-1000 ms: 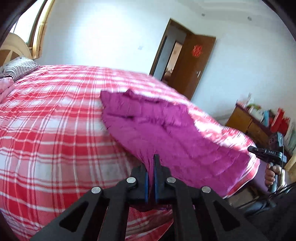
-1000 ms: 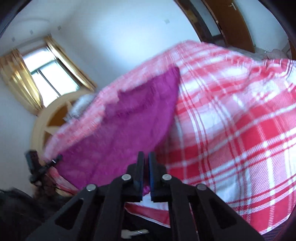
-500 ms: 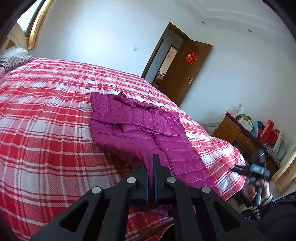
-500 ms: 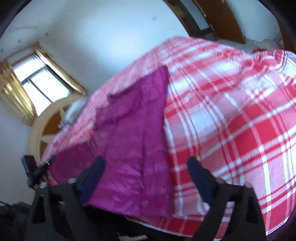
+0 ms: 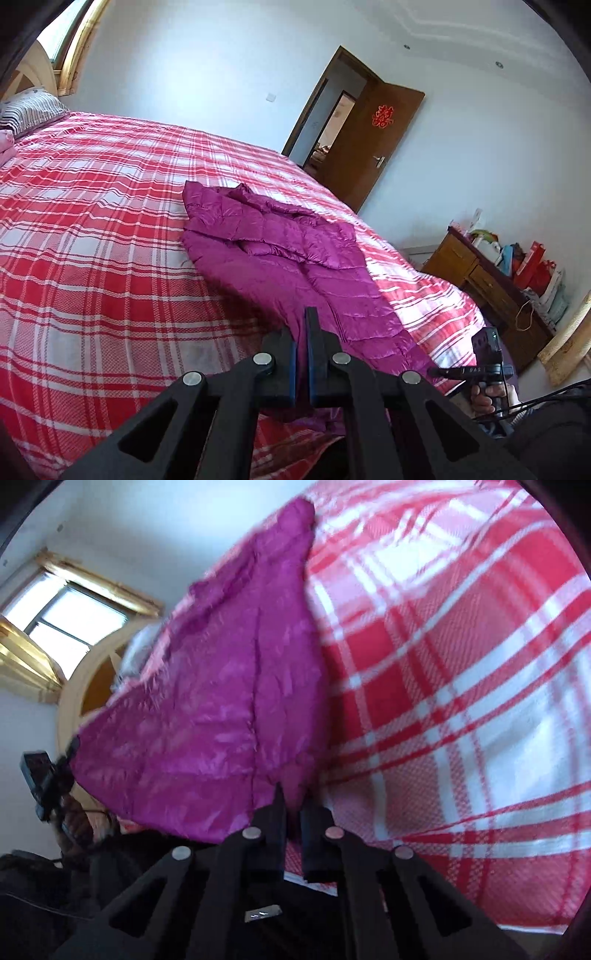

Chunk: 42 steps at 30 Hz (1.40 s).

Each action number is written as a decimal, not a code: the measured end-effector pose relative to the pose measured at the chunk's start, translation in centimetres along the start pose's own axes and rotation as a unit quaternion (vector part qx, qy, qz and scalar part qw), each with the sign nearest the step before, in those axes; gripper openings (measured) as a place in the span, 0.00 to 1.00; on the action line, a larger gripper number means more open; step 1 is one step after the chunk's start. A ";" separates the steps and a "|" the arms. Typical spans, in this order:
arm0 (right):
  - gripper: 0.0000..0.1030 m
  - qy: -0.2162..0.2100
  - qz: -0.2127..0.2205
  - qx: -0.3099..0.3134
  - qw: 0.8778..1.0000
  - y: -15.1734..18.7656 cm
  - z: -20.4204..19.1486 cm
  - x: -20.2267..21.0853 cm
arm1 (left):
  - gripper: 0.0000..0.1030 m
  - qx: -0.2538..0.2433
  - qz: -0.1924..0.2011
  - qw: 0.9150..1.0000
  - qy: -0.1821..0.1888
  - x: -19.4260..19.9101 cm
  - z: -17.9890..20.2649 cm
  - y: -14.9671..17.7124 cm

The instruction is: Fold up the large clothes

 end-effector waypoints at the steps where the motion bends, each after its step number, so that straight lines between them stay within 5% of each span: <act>1: 0.07 -0.014 0.009 0.004 1.000 -0.1 -0.6 1.0 | 0.03 0.002 0.004 1.000 0.002 0.5 0.0 -0.2; 5: 0.07 -0.076 0.069 0.033 0.994 -1.5 -3.8 6.8 | 0.03 0.007 0.031 0.999 0.008 1.9 -0.1 -1.7; 9: 0.07 -0.083 0.117 0.076 0.987 -4.0 -7.7 9.6 | 0.03 0.003 0.042 0.999 0.014 1.0 -0.9 -4.0; 20: 0.07 -0.094 0.171 0.112 0.974 -14.8 -15.2 8.2 | 0.03 0.030 0.059 0.997 0.046 -4.5 -6.8 -12.1; 28: 0.07 -0.056 0.163 0.088 0.981 -26.0 -17.0 2.5 | 0.03 0.047 0.012 0.998 0.040 -13.4 -12.4 -17.0; 35: 0.07 -0.001 0.136 0.053 0.989 -32.9 -14.1 -4.7 | 0.03 0.098 -0.053 0.994 0.015 -22.0 -18.0 -16.1; 38: 0.07 0.029 0.120 0.038 0.992 -35.1 -12.1 -8.2 | 0.04 0.135 -0.089 0.987 0.008 -25.6 -20.3 -14.9; 42: 0.07 0.053 0.098 0.017 0.994 -36.9 -9.5 -12.2 | 0.08 0.214 -0.138 0.967 0.016 -29.0 -22.5 -13.5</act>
Point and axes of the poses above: each gripper's, at about its wrist camera, not at the fingertips, and x roughly against the way its jaws point, z to its right, y to its underside, the point moved 3 cm from there along -x, roughly the way its jaws point, and after that the axes turned 15 degrees about -x, right-handed, at the moved point
